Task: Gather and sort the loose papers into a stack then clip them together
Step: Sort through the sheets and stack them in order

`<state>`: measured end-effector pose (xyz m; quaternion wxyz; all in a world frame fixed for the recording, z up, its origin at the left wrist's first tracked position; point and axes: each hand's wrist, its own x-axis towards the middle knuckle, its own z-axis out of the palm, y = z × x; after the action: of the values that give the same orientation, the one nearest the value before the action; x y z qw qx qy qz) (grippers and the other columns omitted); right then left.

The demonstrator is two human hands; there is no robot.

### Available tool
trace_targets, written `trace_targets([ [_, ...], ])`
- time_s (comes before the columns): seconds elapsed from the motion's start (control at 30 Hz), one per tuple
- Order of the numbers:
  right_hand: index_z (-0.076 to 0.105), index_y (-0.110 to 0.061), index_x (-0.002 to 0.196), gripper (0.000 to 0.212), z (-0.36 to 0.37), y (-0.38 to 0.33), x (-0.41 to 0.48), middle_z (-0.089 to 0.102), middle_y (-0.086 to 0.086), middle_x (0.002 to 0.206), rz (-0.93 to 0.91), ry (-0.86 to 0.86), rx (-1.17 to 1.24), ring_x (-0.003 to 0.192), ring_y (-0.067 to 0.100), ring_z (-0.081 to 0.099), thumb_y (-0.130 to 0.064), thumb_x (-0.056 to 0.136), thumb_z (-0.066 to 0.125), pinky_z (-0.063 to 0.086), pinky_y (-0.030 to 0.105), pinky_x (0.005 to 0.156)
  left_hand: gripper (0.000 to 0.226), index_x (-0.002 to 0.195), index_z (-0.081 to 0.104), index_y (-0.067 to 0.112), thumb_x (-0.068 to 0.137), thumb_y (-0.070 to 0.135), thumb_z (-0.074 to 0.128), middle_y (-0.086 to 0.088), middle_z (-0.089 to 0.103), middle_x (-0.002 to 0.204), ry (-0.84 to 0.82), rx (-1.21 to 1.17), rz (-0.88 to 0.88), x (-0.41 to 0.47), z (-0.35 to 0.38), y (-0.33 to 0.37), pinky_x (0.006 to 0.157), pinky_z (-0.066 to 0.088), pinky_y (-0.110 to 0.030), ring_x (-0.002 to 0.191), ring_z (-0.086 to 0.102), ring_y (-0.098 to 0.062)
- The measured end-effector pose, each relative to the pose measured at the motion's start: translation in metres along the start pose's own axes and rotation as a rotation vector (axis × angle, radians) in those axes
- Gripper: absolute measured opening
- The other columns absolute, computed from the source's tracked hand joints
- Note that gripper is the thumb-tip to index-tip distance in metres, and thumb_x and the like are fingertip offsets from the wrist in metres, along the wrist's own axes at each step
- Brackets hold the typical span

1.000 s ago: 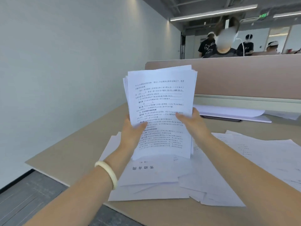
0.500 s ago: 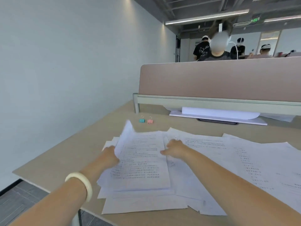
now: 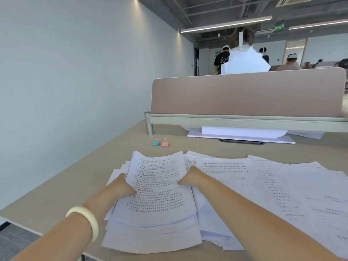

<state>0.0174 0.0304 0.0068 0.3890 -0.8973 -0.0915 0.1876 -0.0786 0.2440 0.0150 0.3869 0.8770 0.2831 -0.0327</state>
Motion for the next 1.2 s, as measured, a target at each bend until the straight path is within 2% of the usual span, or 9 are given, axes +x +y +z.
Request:
trace_targets([
  [0.23,0.052,-0.001,0.124,0.046,-0.009,0.001,-0.016,0.059,0.011,0.125,-0.051,-0.049,0.108,0.113,0.028,0.057,-0.004,0.080,0.064,0.048,0.038,0.100,0.079,0.145,0.027,0.012,0.079,-0.006,0.066,-0.014,0.052,0.124,0.000,-0.247,0.113,-0.015,0.002,0.016,0.084,0.051,-0.041,0.103,0.056,-0.033],
  [0.4,0.053,-0.003,0.126,0.044,-0.063,0.017,-0.044,0.061,0.011,0.121,-0.143,-0.033,0.436,0.110,0.028,0.057,0.011,0.084,0.054,0.045,0.038,0.095,0.066,0.129,0.050,-0.003,0.067,-0.003,0.072,-0.019,0.064,0.113,-0.121,-0.438,0.262,-0.039,-0.007,0.041,0.057,0.054,-0.025,0.071,0.069,-0.018],
  [0.47,0.053,-0.006,0.128,0.047,-0.091,0.029,-0.053,0.062,0.010,0.122,-0.153,-0.026,0.514,0.108,0.026,0.058,0.014,0.085,0.050,0.049,0.032,0.087,0.055,0.131,0.046,0.009,0.082,0.007,0.069,-0.008,0.065,0.108,-0.120,-0.493,0.236,-0.041,-0.003,0.050,0.055,0.053,-0.021,0.071,0.066,-0.014],
  [0.6,0.056,-0.003,0.122,0.039,-0.134,0.073,-0.073,0.068,0.012,0.108,-0.039,-0.041,0.503,0.076,0.020,0.071,0.013,0.088,0.046,0.056,0.025,0.060,0.058,0.137,0.042,0.011,0.087,0.026,0.066,-0.007,0.058,0.124,-0.192,-0.487,0.131,-0.038,0.021,0.052,0.073,0.054,-0.029,0.095,0.062,-0.025],
  [0.77,0.054,0.002,0.127,0.042,-0.142,0.111,-0.079,0.062,0.022,0.124,0.100,-0.053,0.453,0.108,0.040,0.060,0.014,0.088,0.044,0.047,0.051,0.095,0.063,0.141,0.038,0.009,0.087,0.023,0.066,-0.010,0.054,0.126,-0.347,-0.469,0.124,-0.042,0.068,0.069,0.080,0.053,-0.031,0.099,0.060,-0.027],
  [0.97,0.053,-0.011,0.131,0.057,-0.157,0.129,-0.087,0.066,0.014,0.124,-0.105,-0.049,0.672,0.113,0.036,0.062,0.002,0.075,0.060,0.046,0.052,0.100,0.091,0.149,0.023,0.016,0.077,0.040,0.074,-0.005,0.047,0.142,-0.348,-0.480,0.145,-0.041,0.087,0.089,0.099,0.044,-0.029,0.121,0.054,-0.023],
  [1.03,0.054,-0.012,0.130,0.062,-0.160,0.128,-0.091,0.064,0.012,0.127,-0.221,-0.060,0.737,0.117,0.034,0.061,-0.003,0.070,0.063,0.047,0.049,0.100,0.094,0.143,0.039,0.011,0.066,0.045,0.081,-0.006,0.061,0.131,-0.537,-0.680,0.100,-0.036,0.084,0.093,0.105,0.044,-0.038,0.117,0.060,-0.025],
  [1.1,0.056,-0.015,0.129,0.057,-0.162,0.120,-0.095,0.064,0.009,0.128,-0.328,-0.016,0.727,0.117,0.029,0.061,-0.004,0.073,0.065,0.049,0.045,0.099,0.073,0.129,0.058,0.010,0.066,0.038,0.082,-0.010,0.066,0.125,-0.644,-0.752,0.183,-0.040,0.077,0.104,0.108,0.041,-0.044,0.118,0.061,-0.026],
  [1.2,0.047,-0.022,0.134,0.054,-0.170,0.099,-0.102,0.062,0.001,0.131,-0.409,0.088,0.687,0.117,0.022,0.062,-0.001,0.087,0.062,0.050,0.042,0.098,0.062,0.121,0.063,0.013,0.064,0.029,0.080,-0.006,0.068,0.121,-0.395,-0.640,0.439,-0.047,0.070,0.131,0.110,0.039,-0.045,0.116,0.062,-0.024],
])
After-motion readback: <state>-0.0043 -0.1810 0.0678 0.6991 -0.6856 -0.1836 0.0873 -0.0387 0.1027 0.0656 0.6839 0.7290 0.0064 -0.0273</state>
